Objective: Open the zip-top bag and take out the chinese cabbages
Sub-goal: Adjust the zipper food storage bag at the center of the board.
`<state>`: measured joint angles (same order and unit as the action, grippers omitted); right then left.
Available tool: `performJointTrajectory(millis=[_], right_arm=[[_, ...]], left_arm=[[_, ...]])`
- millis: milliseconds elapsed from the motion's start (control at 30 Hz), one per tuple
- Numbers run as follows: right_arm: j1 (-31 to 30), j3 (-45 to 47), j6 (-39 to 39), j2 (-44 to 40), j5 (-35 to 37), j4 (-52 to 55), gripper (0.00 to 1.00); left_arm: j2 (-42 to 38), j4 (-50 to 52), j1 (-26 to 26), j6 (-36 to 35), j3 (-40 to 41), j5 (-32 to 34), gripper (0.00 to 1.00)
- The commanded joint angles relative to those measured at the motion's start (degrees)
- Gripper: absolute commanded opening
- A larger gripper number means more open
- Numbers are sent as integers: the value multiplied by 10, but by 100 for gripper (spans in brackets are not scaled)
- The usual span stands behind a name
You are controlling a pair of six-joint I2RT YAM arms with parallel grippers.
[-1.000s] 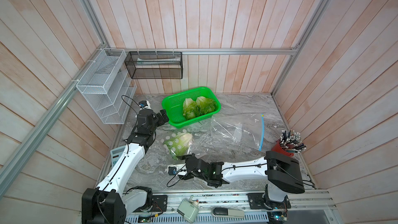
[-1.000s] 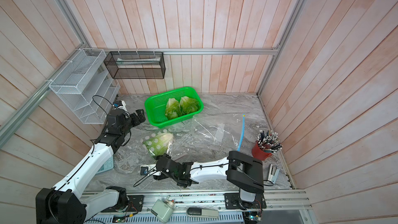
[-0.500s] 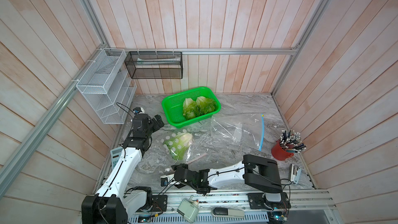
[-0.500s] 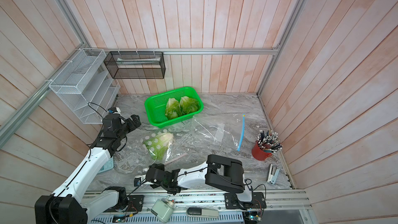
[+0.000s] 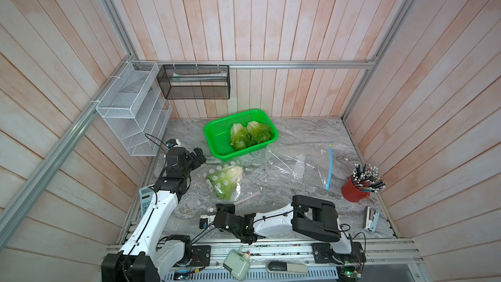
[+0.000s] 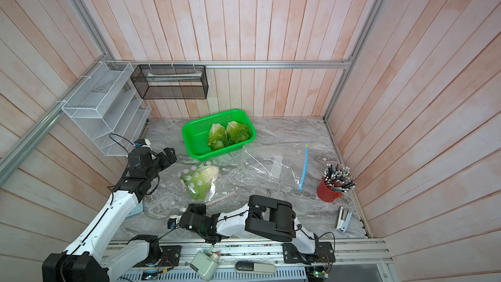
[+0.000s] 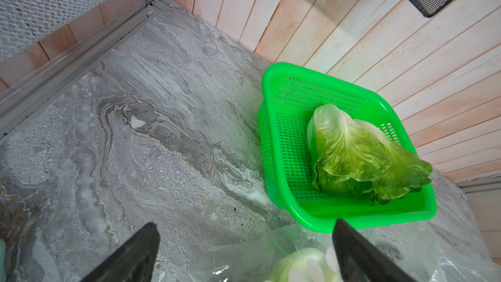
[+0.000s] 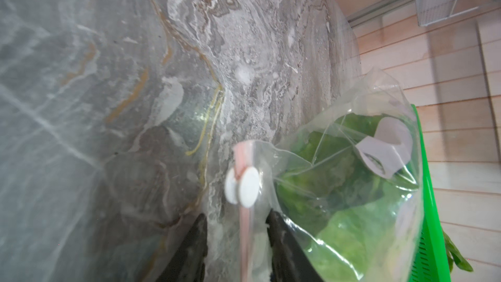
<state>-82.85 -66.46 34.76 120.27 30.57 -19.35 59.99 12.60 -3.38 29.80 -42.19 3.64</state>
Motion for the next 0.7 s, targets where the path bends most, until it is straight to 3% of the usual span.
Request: performJointTrajectory(millis=[0,67,167,333,533,667], right_arm=[[12,8,-3,-12,17,-22,16],[18,15,-4,-23,12,-23,5],[31,32,-16,-53,-11,-20,0],[57,70,-55,-128,-81,-3,0],[101,99,-105,-210,-176,35,0],[139,115,-140,-257,-248,50,0]], left_arm=[[-5,-10,3,-3,5,1,100],[-4,-9,3,-6,4,5,100],[-4,-10,3,-11,4,4,100],[-10,-22,3,-30,12,-14,100],[-31,-58,2,-51,45,-90,100],[-53,-84,-8,-72,70,-153,91]])
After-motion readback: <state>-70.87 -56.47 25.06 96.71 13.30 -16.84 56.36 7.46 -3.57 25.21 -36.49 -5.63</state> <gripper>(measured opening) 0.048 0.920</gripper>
